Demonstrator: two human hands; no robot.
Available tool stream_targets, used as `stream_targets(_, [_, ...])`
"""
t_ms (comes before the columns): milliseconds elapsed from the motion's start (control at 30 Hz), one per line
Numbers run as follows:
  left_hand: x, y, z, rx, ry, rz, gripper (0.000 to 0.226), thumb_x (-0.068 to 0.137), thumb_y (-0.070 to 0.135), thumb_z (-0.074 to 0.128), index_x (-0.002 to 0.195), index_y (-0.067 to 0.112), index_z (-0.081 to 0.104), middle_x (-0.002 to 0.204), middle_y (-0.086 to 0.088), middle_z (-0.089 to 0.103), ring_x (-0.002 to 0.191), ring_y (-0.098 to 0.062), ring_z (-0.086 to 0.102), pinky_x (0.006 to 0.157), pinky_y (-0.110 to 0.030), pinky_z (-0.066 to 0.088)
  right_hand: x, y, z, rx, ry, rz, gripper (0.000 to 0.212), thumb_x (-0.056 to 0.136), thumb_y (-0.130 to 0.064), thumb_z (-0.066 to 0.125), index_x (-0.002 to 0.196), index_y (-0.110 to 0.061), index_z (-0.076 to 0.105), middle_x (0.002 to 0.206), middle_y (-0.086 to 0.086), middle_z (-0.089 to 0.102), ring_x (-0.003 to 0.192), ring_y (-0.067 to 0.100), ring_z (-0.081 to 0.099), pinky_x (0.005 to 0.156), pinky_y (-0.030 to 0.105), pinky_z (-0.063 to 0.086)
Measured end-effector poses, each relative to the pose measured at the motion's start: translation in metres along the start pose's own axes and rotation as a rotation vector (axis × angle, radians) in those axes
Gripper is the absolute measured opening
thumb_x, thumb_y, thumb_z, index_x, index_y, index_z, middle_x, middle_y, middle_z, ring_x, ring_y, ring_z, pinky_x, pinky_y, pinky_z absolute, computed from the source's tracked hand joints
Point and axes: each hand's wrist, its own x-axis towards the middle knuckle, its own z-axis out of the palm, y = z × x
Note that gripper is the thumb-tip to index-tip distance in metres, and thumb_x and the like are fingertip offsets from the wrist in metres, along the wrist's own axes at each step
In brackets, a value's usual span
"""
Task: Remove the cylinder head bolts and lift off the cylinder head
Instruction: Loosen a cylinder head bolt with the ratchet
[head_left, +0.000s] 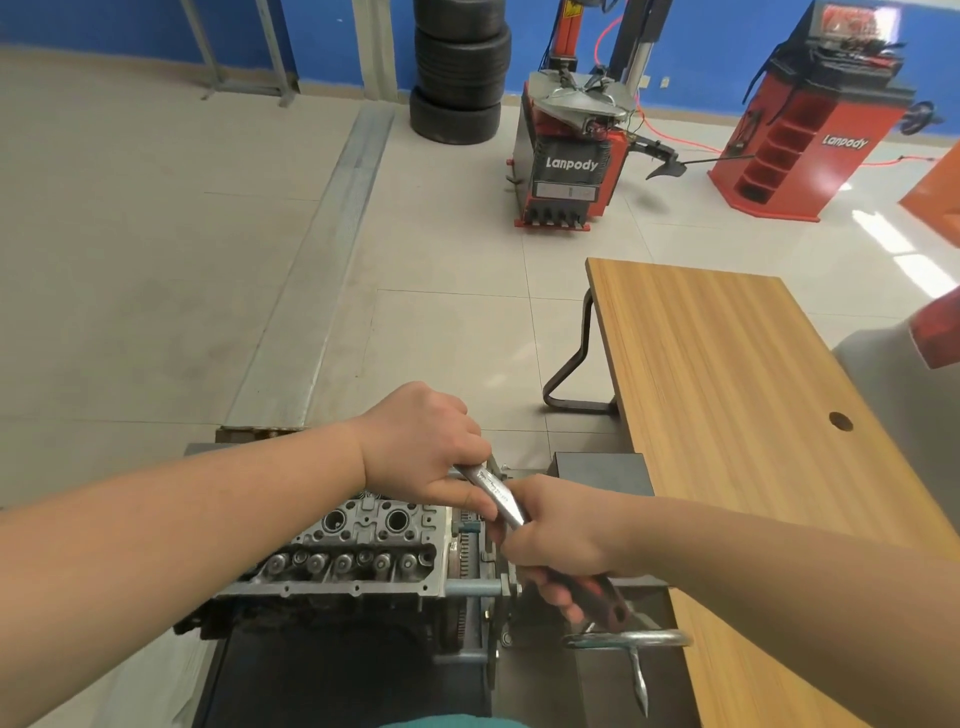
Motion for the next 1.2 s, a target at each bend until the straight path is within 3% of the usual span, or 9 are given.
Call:
stream_targets(267, [0.018,0.031,0.008,0.024,-0.117,-0.66,0.079,0.082,0.097,0.001,0.069,0.031,0.041,0.066,0.014,0.052,0.065,-0.016,0.054,0.057,-0.029,0.039,0.013,-0.018,-0.083,-0.786,0.147,0.023,0.015,0.101,-0.016,0.054,0.102,-0.031,0.057,0.079,0.0,0.067,0.058,0.013,0.063,0.05,0.031,0.052])
stream_targets(367, [0.023,0.039,0.014,-0.074,0.016,-0.946,0.043,0.101,0.071,0.036,0.084,0.033,0.044,0.073,0.01,0.057,0.067,-0.02,0.056,0.055,-0.031,0.036,0.035,-0.047,-0.11,-1.364,0.476,-0.102,0.017,0.103,-0.019,0.05,0.106,-0.034,0.057,0.084,-0.009,0.06,0.08,0.014,0.06,0.07,0.033,0.048])
stream_targets(500, [0.002,0.029,0.009,-0.288,0.039,-1.104,0.011,0.092,0.032,0.061,0.1,0.031,0.053,0.077,0.011,0.06,0.076,-0.022,0.061,0.061,-0.032,0.036,0.079,-0.077,-0.11,-1.562,0.677,-0.244,0.041,0.093,-0.017,0.062,0.129,-0.037,0.06,0.135,-0.001,0.054,0.135,0.029,0.042,0.116,0.059,0.029])
stream_targets(600, [-0.019,0.031,0.005,-0.759,0.137,-1.161,0.049,0.086,0.025,0.069,0.13,0.042,0.054,0.093,0.013,0.071,0.086,-0.009,0.069,0.067,-0.028,0.053,0.099,-0.096,-0.102,-1.324,0.94,-0.213,0.071,0.088,-0.017,0.071,0.15,-0.035,0.042,0.169,0.013,0.014,0.157,0.041,0.006,0.123,0.068,0.011])
stream_targets(667, [-0.029,0.037,0.007,-1.058,0.247,-1.13,0.065,0.086,0.024,0.078,0.139,0.048,0.048,0.103,0.017,0.074,0.095,-0.002,0.073,0.073,-0.018,0.058,0.106,-0.106,-0.094,-0.958,1.057,-0.159,0.093,0.084,-0.007,0.069,0.159,-0.035,0.022,0.17,0.016,0.006,0.154,0.046,0.013,0.119,0.061,0.024])
stream_targets(800, [-0.043,0.033,0.019,-1.303,0.327,-1.044,0.074,0.088,0.015,0.082,0.136,0.058,0.044,0.119,0.016,0.075,0.113,-0.004,0.072,0.086,-0.024,0.062,0.109,-0.107,-0.06,-0.019,0.944,-0.137,0.078,0.092,-0.001,0.054,0.159,-0.021,0.018,0.121,0.011,0.058,0.102,0.035,0.064,0.076,0.045,0.052])
stream_targets(900, [-0.044,0.028,0.028,-1.302,0.198,-1.047,0.067,0.092,0.022,0.076,0.133,0.063,0.04,0.117,0.027,0.073,0.107,0.009,0.069,0.079,-0.017,0.058,0.106,-0.108,-0.027,0.471,0.941,-0.149,0.054,0.095,-0.02,0.054,0.147,-0.017,0.04,0.108,0.01,0.067,0.094,0.031,0.072,0.082,0.049,0.061])
stream_targets(1033, [-0.029,0.026,0.042,-1.156,0.011,-1.113,0.015,0.096,0.037,0.065,0.104,0.037,0.052,0.08,0.022,0.066,0.06,0.015,0.055,0.052,-0.004,0.038,0.11,-0.114,0.006,0.161,0.969,-0.108,0.072,0.089,-0.02,0.065,0.15,-0.017,0.028,0.126,0.014,0.053,0.105,0.034,0.063,0.091,0.048,0.057])
stream_targets(1200, [-0.025,0.026,0.043,-1.135,-0.058,-0.994,0.021,0.074,0.051,0.05,0.061,0.035,0.047,0.047,0.021,0.045,0.044,-0.001,0.037,0.044,-0.01,0.027,0.118,-0.127,0.003,0.036,1.025,0.039,0.042,0.096,-0.011,0.049,0.137,-0.011,0.038,0.115,0.009,0.056,0.098,0.03,0.061,0.073,0.038,0.048])
